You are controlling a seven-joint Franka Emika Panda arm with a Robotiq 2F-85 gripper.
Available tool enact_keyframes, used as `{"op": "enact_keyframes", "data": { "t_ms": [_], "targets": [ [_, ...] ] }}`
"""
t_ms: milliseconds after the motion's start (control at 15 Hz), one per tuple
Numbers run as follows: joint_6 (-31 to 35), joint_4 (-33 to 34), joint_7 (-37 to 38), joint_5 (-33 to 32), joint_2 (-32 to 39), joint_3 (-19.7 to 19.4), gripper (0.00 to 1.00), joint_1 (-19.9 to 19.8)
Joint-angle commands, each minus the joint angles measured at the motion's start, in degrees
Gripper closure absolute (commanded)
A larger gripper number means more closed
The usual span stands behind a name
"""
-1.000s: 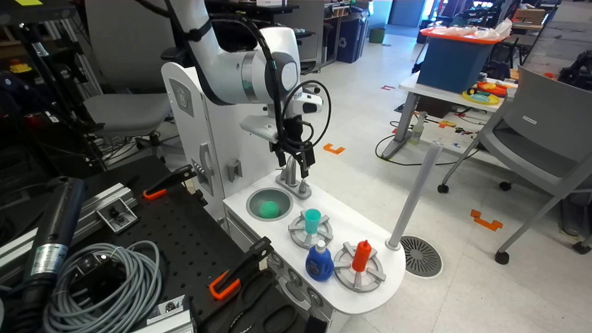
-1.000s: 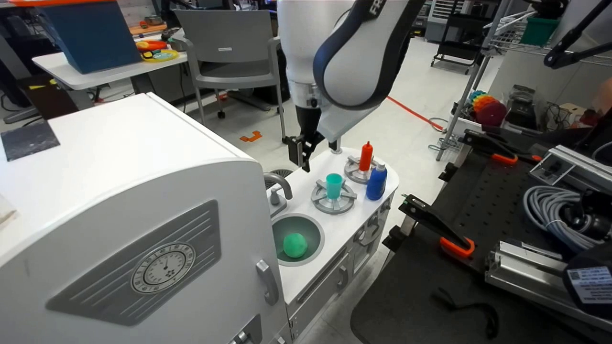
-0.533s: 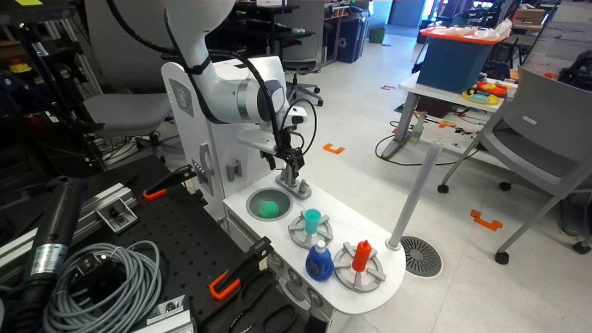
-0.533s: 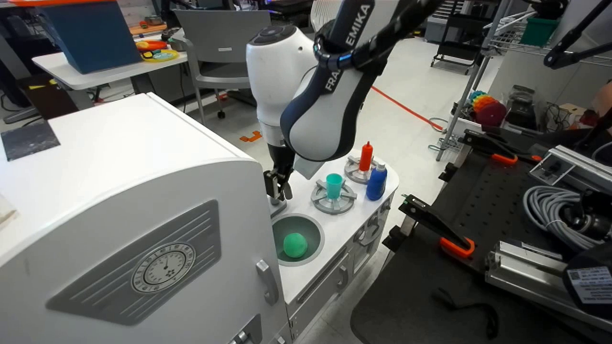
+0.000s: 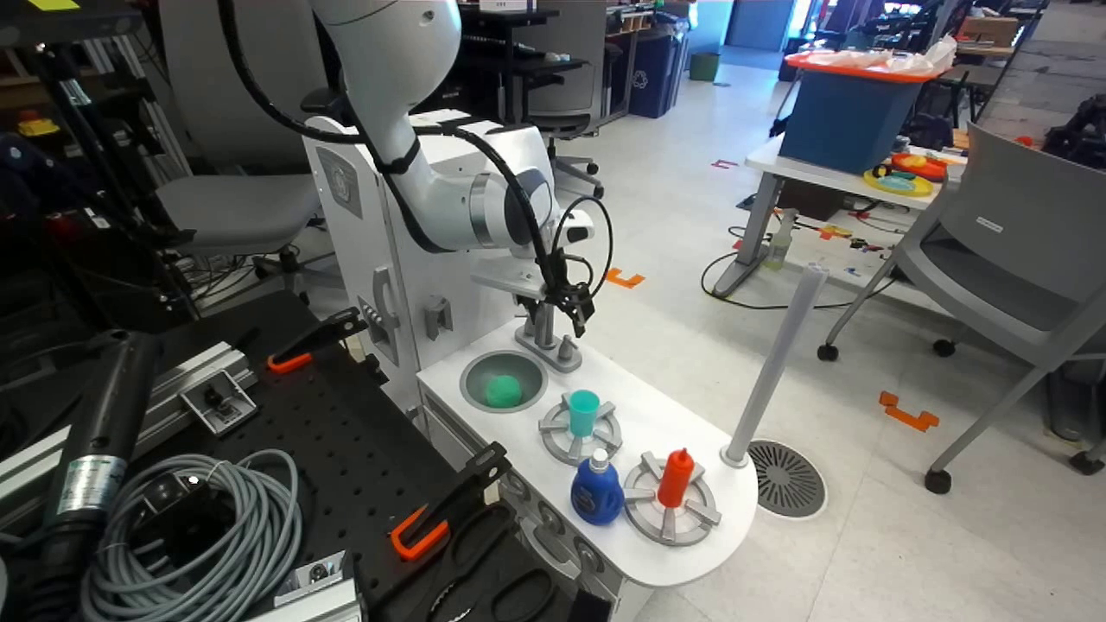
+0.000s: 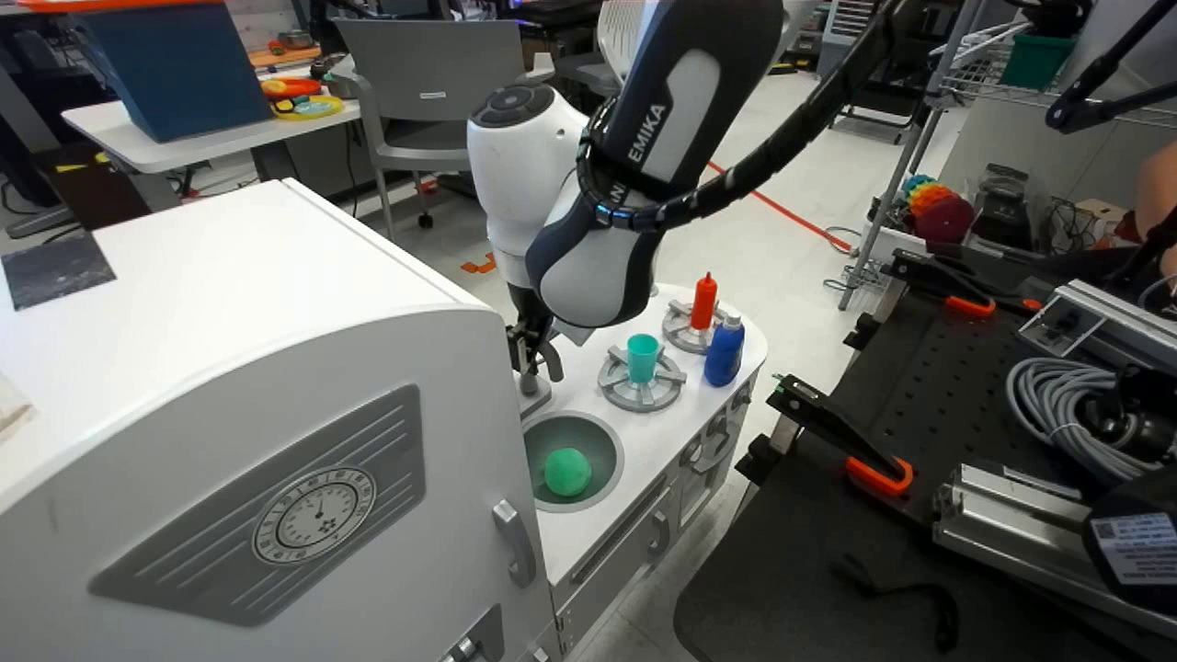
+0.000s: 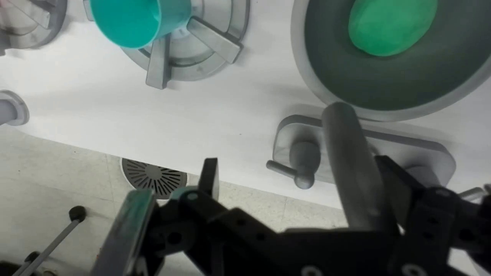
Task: Push the faucet to the right
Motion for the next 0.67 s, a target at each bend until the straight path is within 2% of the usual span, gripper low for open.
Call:
{"op": "enact_keyframes", "data": {
  "t_ms": [0, 600],
  "targets": [
    [-0.6, 4.4, -0.8, 1.7, 2.9, -2.8, 0.0, 0.7],
    [-0.6, 2.7, 1.4, 2.4, 2.0, -7.4, 0.0, 0.5]
  ]
}}
